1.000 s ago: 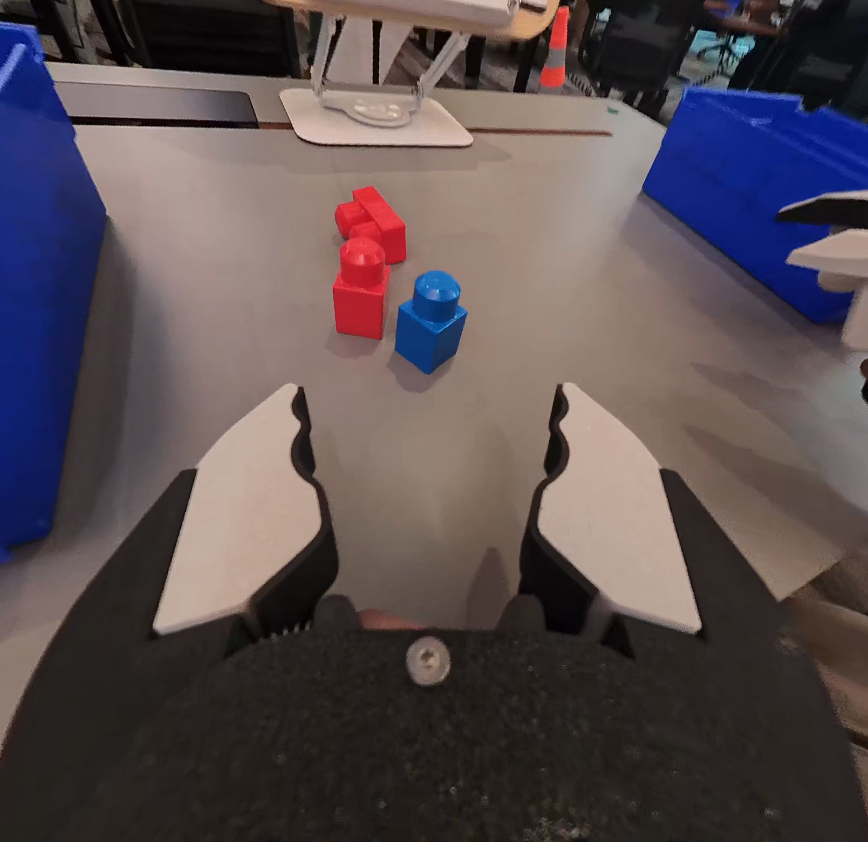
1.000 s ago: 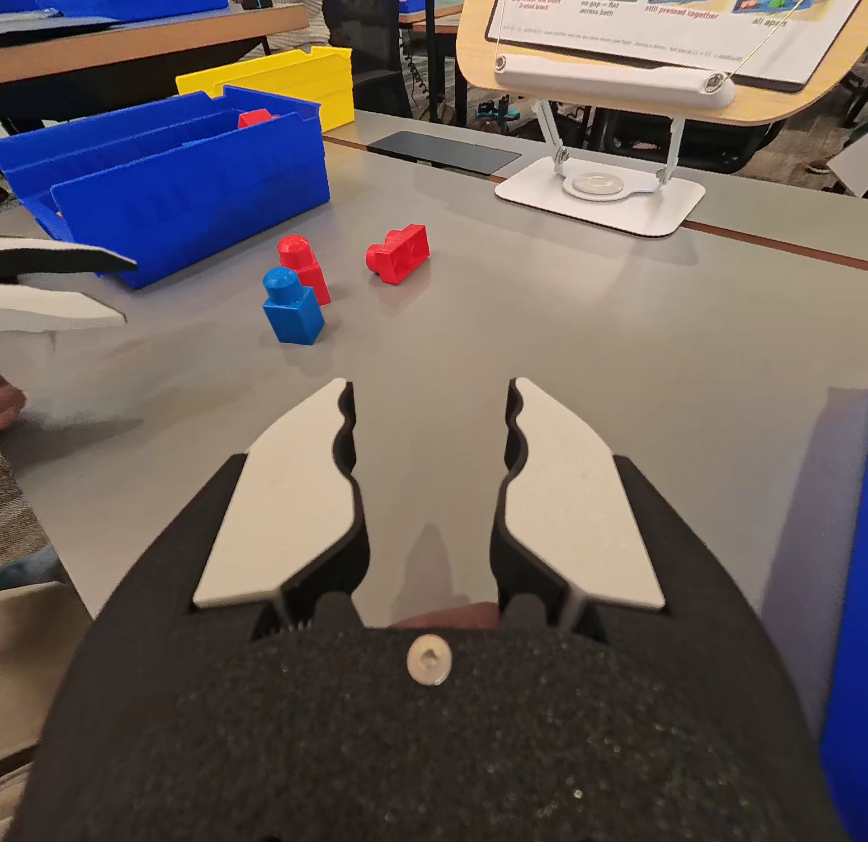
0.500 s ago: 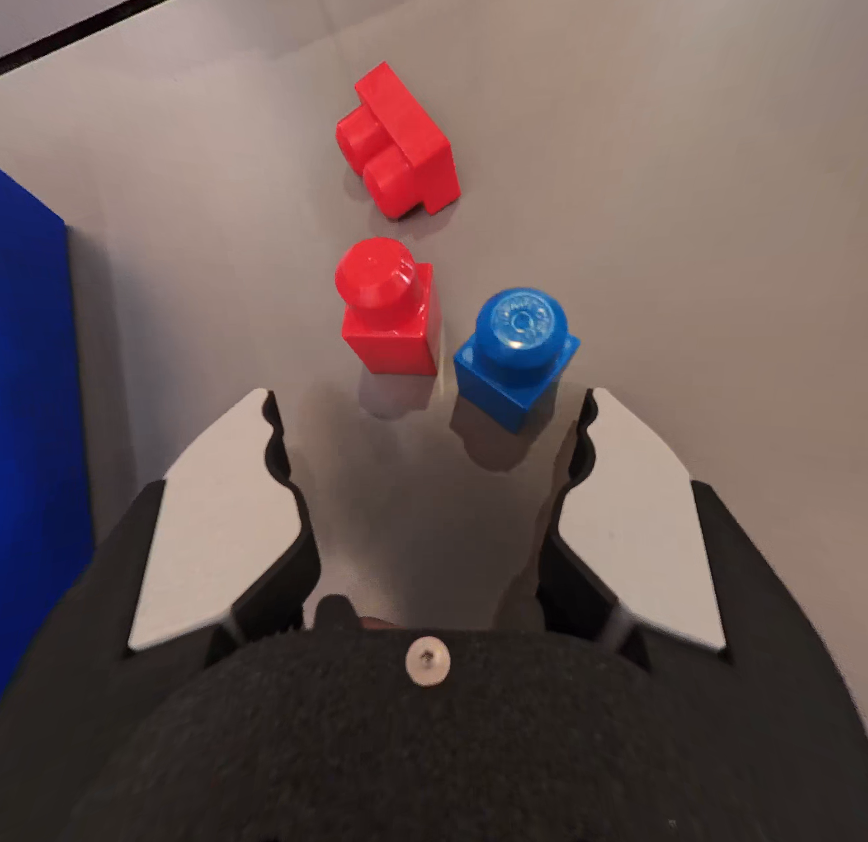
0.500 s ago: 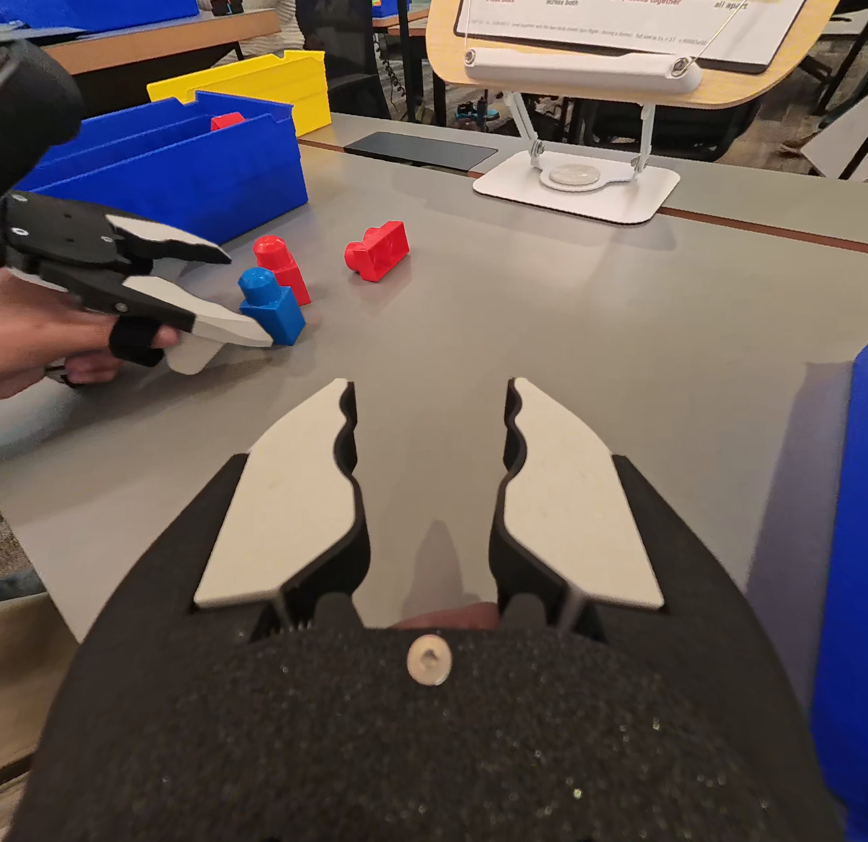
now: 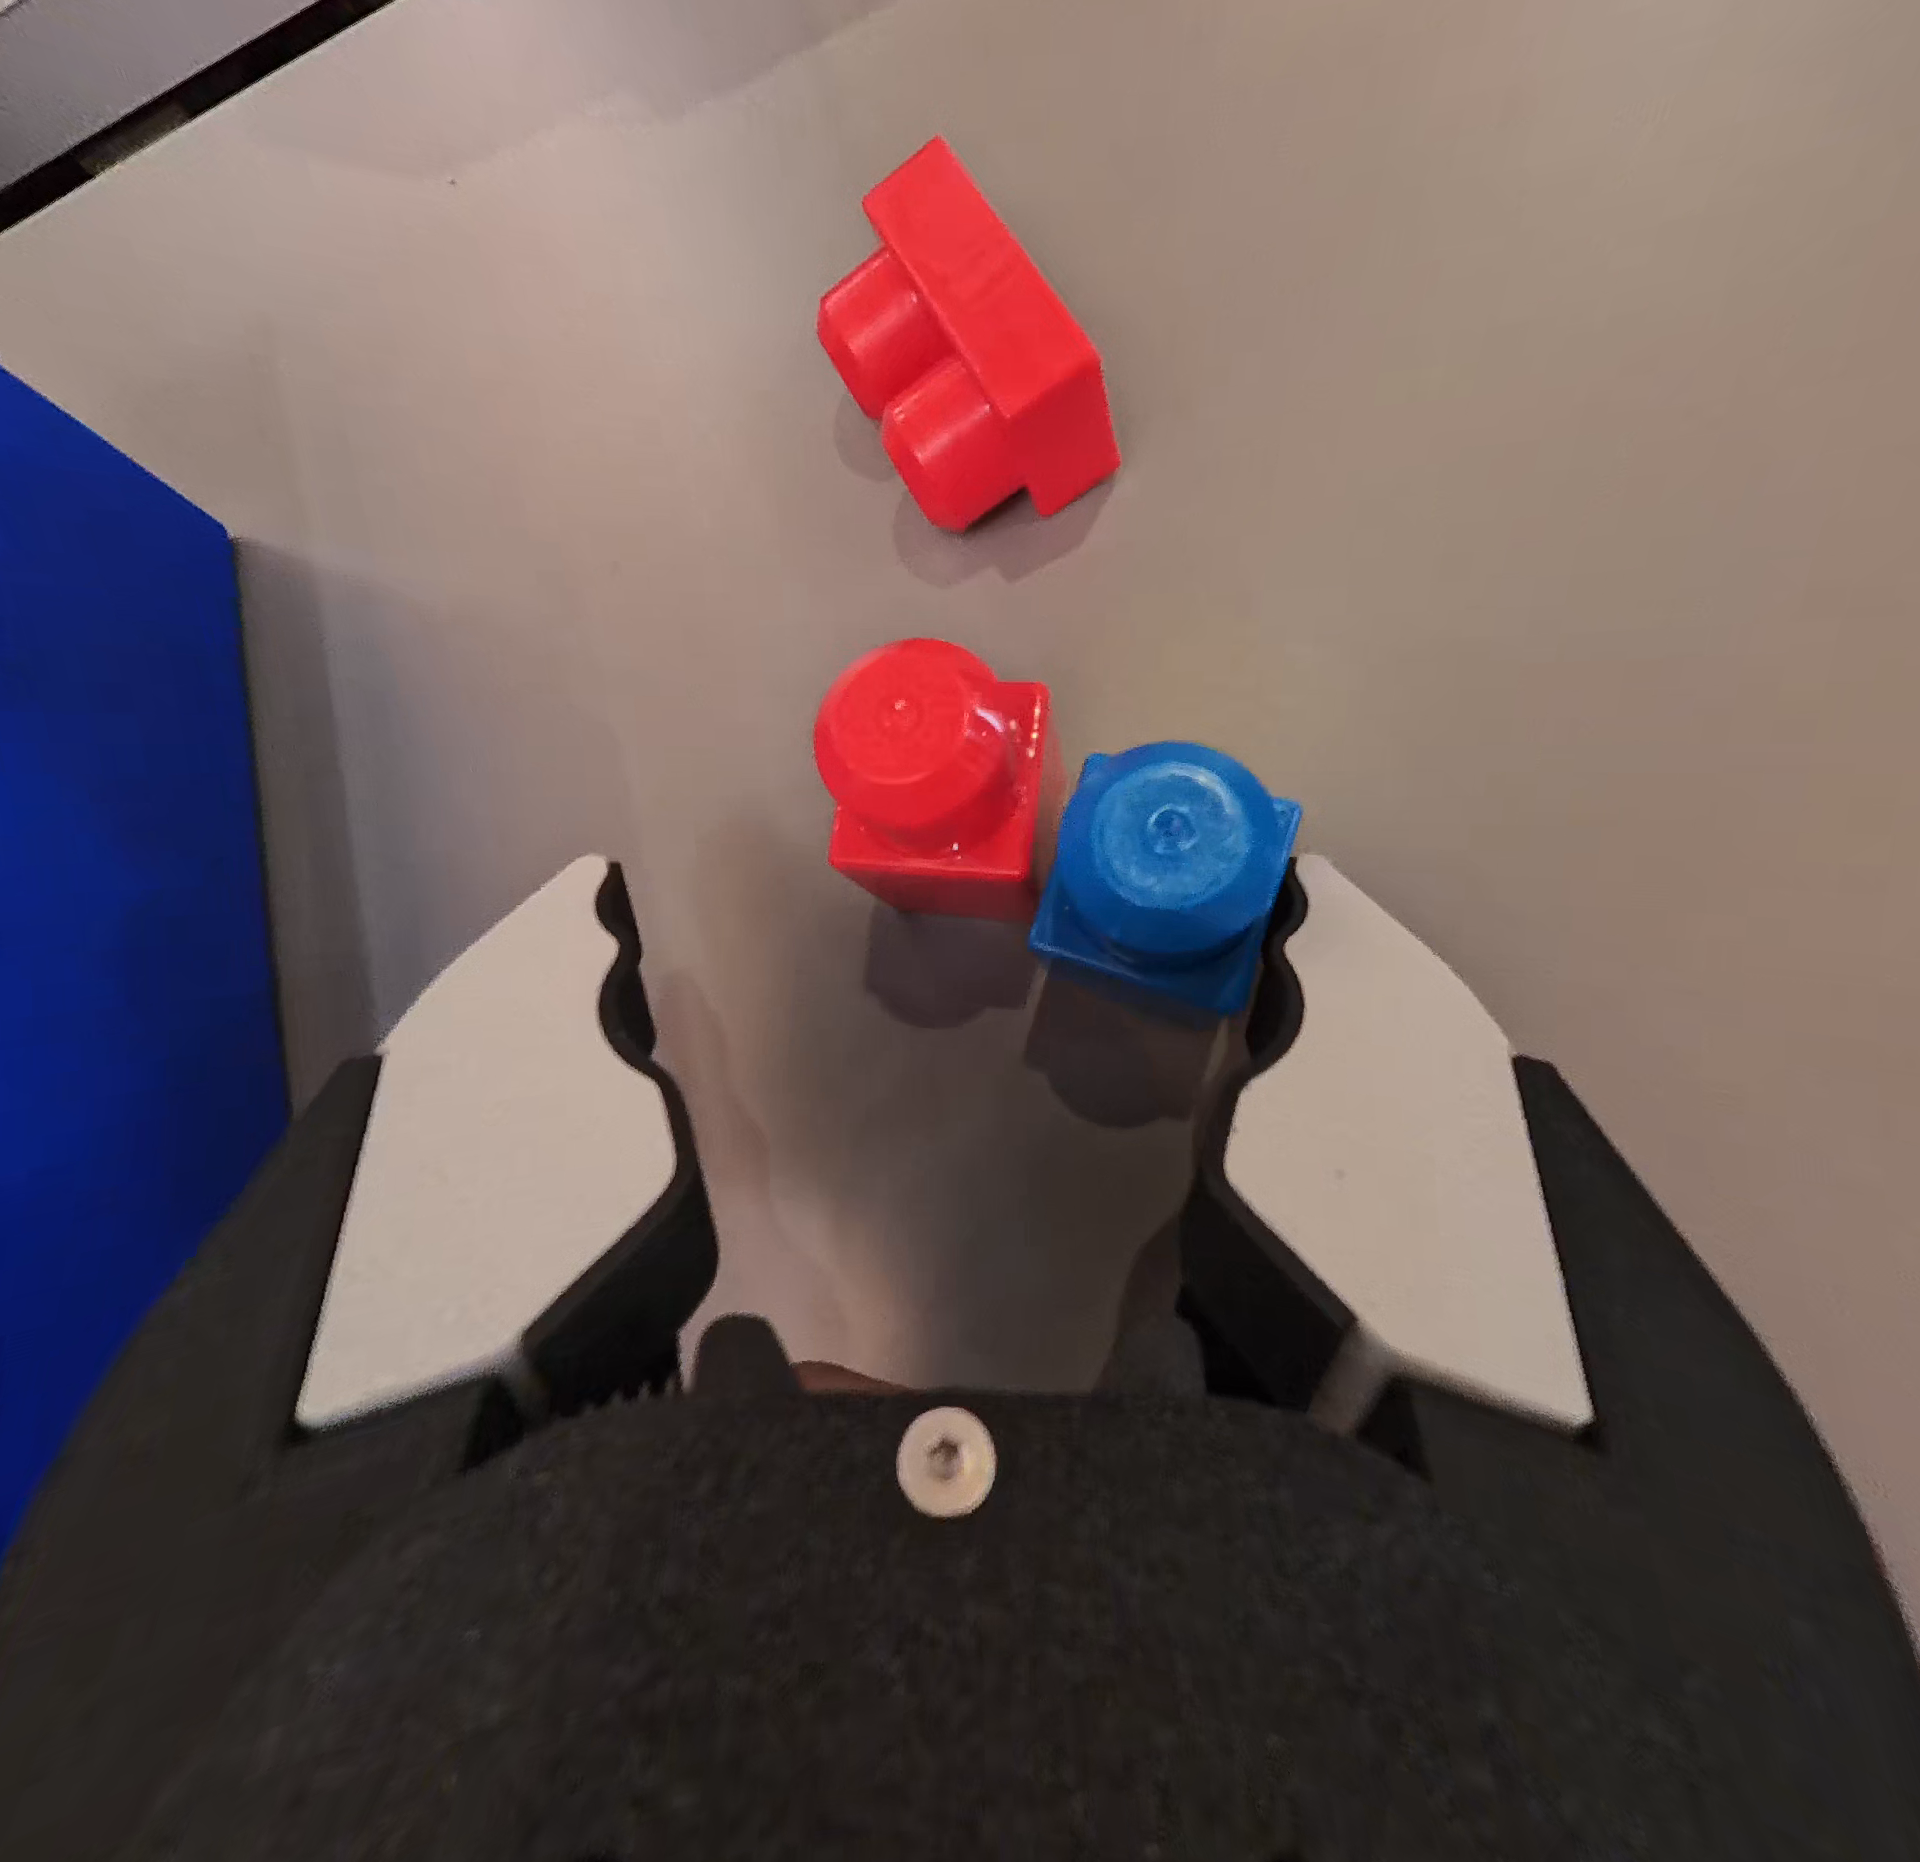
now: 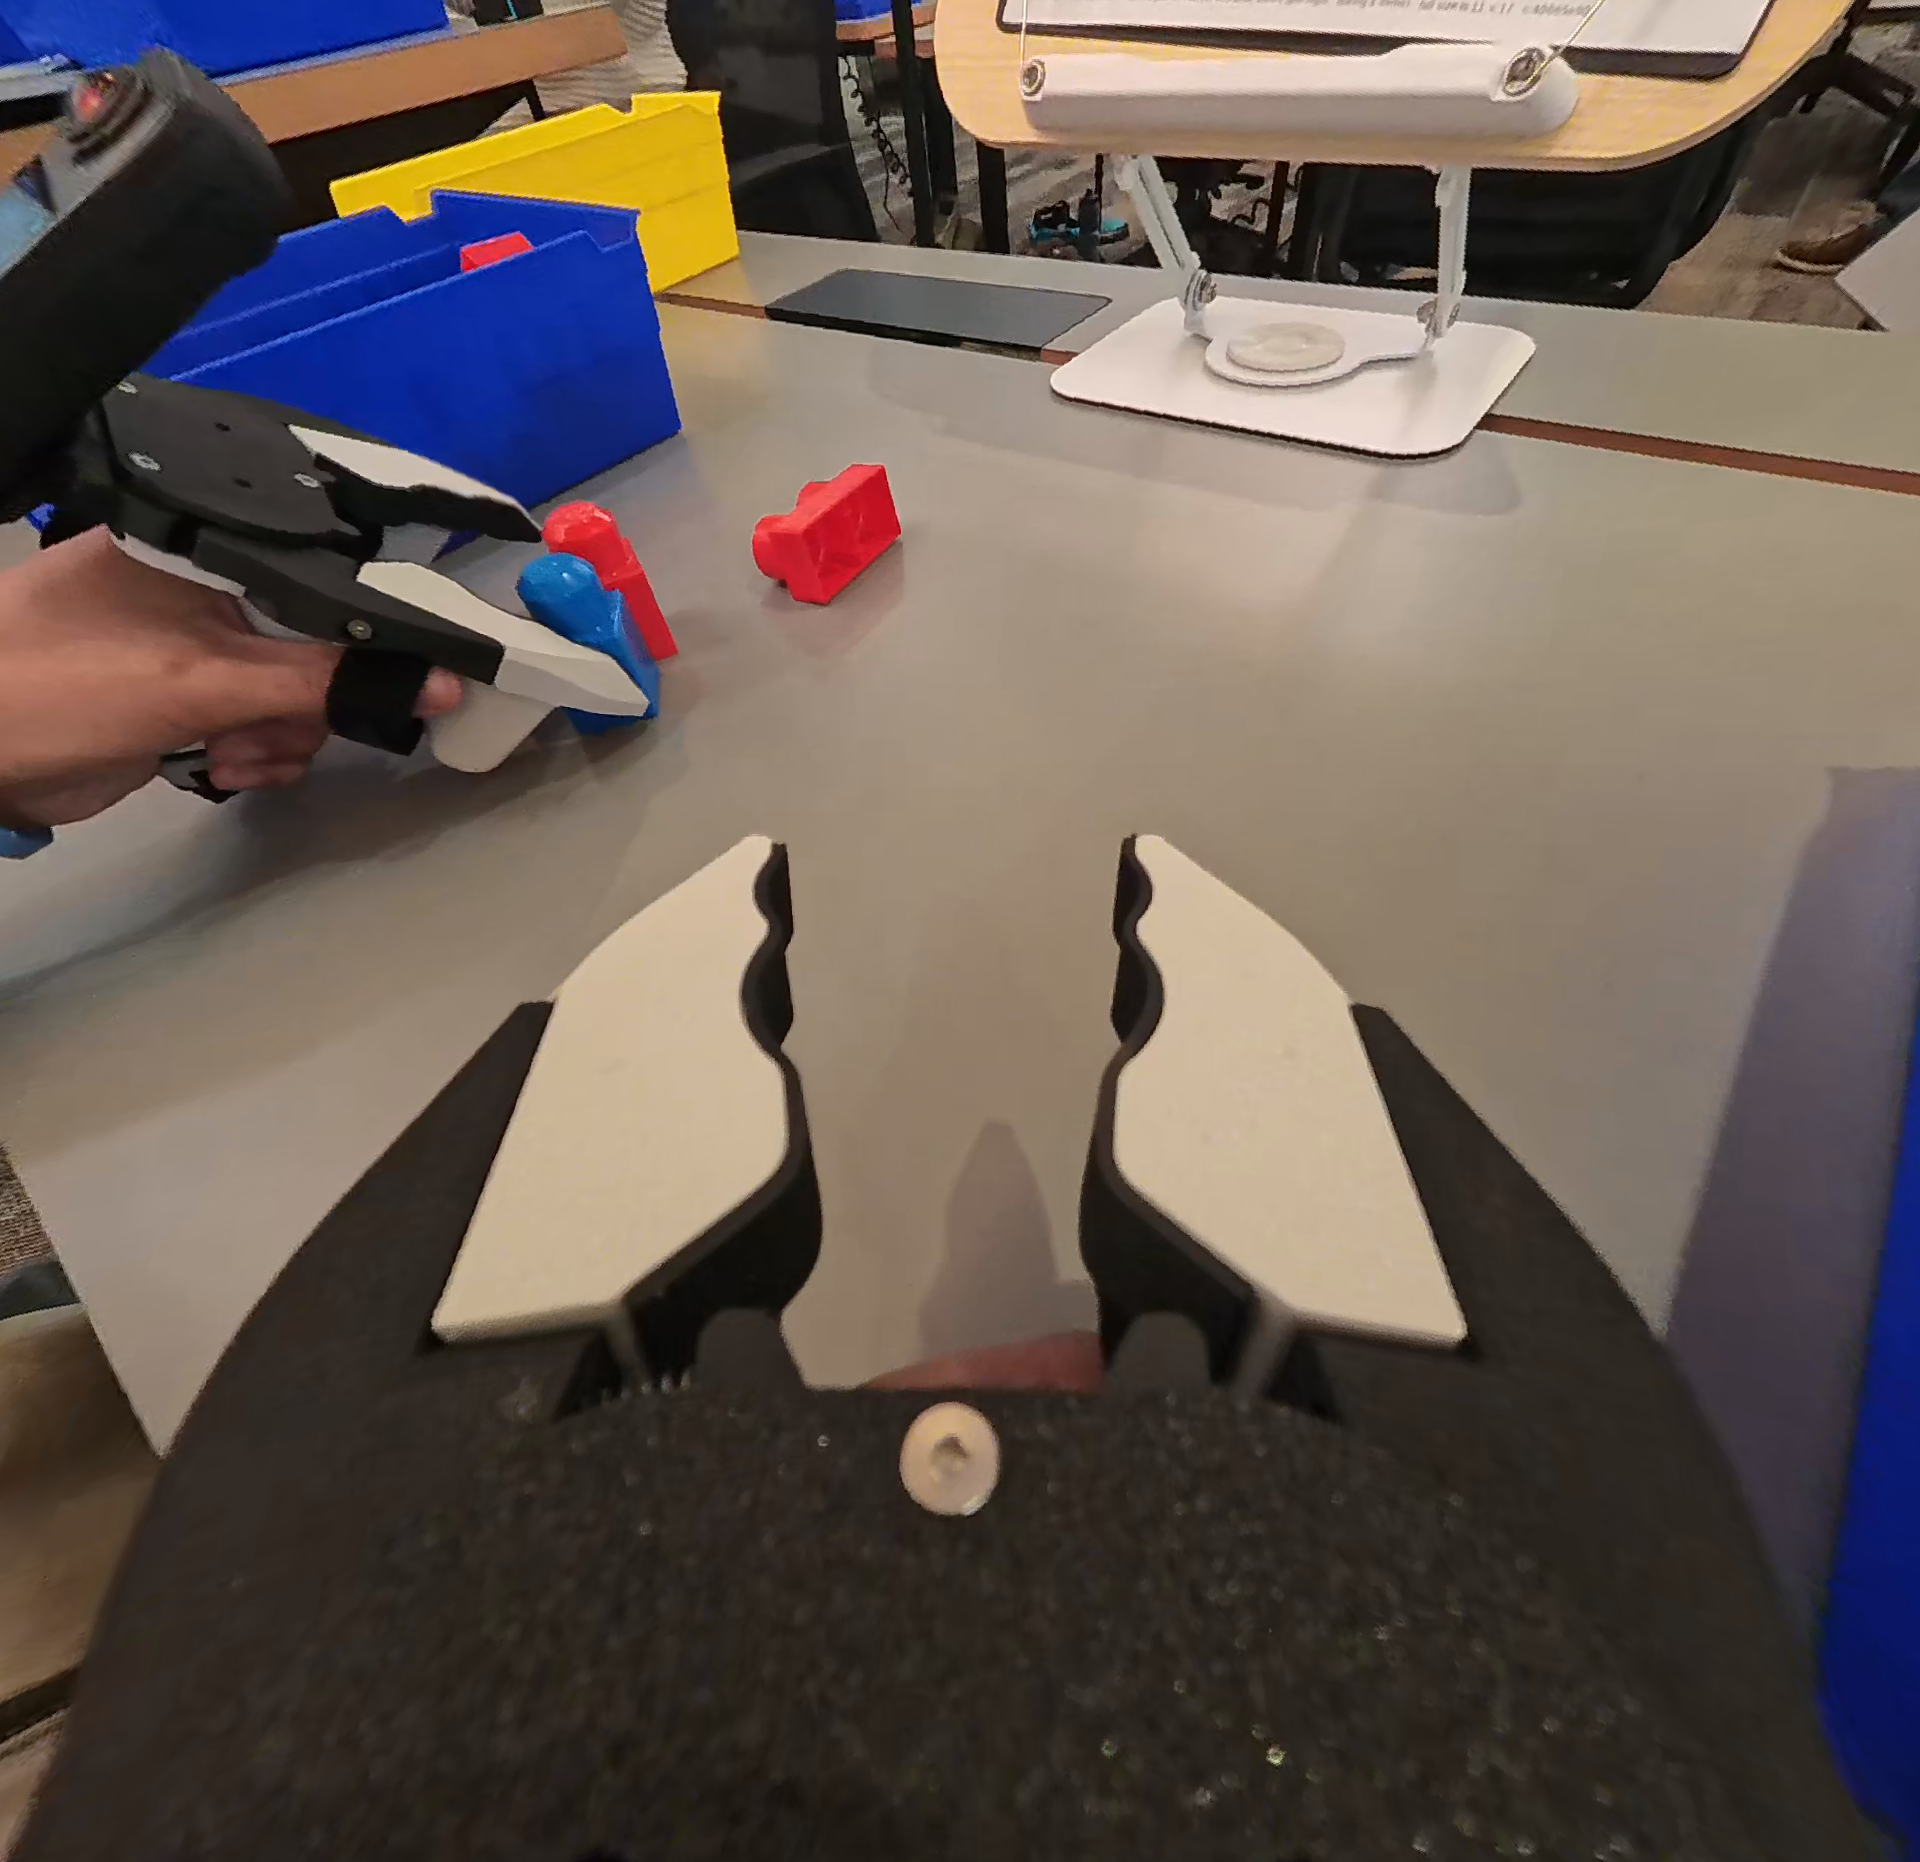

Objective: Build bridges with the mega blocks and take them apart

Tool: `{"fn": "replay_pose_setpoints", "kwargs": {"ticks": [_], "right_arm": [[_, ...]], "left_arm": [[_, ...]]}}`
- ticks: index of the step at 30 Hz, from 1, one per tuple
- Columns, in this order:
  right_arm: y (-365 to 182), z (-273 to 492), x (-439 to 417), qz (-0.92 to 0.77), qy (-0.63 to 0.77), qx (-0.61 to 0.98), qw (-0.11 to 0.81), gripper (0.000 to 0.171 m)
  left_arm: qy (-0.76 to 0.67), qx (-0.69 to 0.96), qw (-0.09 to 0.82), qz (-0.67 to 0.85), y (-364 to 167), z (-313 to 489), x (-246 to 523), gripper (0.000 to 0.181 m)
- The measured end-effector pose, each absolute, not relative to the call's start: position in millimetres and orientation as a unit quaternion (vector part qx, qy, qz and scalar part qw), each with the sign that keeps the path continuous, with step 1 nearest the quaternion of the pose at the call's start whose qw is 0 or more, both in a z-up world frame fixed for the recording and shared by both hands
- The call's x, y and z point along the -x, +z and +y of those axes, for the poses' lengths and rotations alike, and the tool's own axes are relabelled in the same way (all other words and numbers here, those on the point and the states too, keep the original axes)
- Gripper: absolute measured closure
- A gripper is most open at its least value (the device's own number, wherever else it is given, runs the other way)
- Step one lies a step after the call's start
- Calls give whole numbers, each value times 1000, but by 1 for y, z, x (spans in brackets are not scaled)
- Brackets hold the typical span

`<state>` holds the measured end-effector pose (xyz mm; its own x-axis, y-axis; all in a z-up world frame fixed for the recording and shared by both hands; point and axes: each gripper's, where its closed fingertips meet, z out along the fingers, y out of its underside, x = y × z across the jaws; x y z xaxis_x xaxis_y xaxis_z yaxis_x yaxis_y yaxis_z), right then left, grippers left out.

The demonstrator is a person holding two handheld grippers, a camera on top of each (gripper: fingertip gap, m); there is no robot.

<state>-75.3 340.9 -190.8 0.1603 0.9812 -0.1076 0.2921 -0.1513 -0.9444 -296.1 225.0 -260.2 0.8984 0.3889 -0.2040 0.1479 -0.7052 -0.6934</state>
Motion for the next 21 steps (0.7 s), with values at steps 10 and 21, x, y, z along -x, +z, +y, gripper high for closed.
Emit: {"fn": "replay_pose_setpoints", "kwargs": {"ticks": [10, 21], "right_arm": [[-196, 339, 79, -503, 414, 638, 411, 112], [-192, 338, 78, -504, 413, 636, 414, 113]], "left_arm": [[179, 913, 333, -151, -255, 188, 293, 74], [174, 913, 331, -161, -265, 208, 294, 76]]}}
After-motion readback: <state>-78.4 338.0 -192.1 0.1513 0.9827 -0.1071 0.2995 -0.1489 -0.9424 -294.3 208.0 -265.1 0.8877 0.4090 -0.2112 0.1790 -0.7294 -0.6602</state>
